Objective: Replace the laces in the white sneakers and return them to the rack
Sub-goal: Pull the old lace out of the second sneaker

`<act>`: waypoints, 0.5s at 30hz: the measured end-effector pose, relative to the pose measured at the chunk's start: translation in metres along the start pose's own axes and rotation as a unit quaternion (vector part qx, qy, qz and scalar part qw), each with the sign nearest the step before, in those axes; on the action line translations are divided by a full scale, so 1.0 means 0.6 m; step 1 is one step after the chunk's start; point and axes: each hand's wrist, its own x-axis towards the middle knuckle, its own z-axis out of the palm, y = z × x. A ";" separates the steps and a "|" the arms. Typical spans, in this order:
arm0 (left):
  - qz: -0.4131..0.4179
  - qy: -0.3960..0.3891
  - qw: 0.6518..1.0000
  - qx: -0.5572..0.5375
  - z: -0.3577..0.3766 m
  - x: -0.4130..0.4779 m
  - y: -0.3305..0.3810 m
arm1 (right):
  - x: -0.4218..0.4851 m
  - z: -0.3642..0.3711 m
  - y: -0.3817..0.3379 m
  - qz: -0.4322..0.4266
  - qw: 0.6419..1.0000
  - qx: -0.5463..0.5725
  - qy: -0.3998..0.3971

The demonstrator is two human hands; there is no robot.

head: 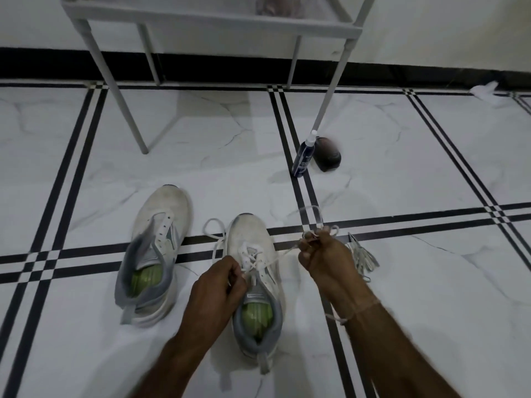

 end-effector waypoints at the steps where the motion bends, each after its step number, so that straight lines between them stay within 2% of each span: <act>1: 0.009 0.000 1.000 0.004 0.000 0.001 0.002 | 0.001 -0.005 -0.003 -0.037 0.992 -0.122 -0.003; 2: 0.019 -0.005 1.000 0.016 0.001 0.004 0.004 | 0.001 -0.011 0.000 -0.090 0.944 -0.316 -0.007; 3: 0.027 -0.019 0.999 0.031 0.004 0.007 0.005 | 0.003 -0.016 0.007 -0.154 0.857 -0.491 -0.017; 4: 0.031 -0.033 0.998 0.039 0.008 0.013 0.004 | 0.010 -0.021 0.017 -0.209 0.780 -0.590 -0.024; 5: 0.028 -0.039 0.998 0.038 0.011 0.020 0.005 | 0.009 -0.018 0.024 -0.232 0.747 -0.622 -0.034; 7: 0.002 -0.024 1.000 0.019 0.010 0.030 0.005 | -0.005 -0.002 0.031 -0.203 0.762 -0.604 -0.115; 8: -0.011 -0.014 1.000 0.012 0.011 0.036 0.003 | -0.011 0.001 0.032 -0.166 0.754 -0.615 -0.159; 10: -0.015 -0.007 1.000 0.023 0.008 0.041 -0.002 | -0.022 0.004 0.038 -0.138 0.707 -0.663 -0.205; 15: 0.000 -0.033 0.984 0.175 0.013 0.057 0.024 | -0.036 0.021 0.067 -0.257 0.641 -0.715 -0.107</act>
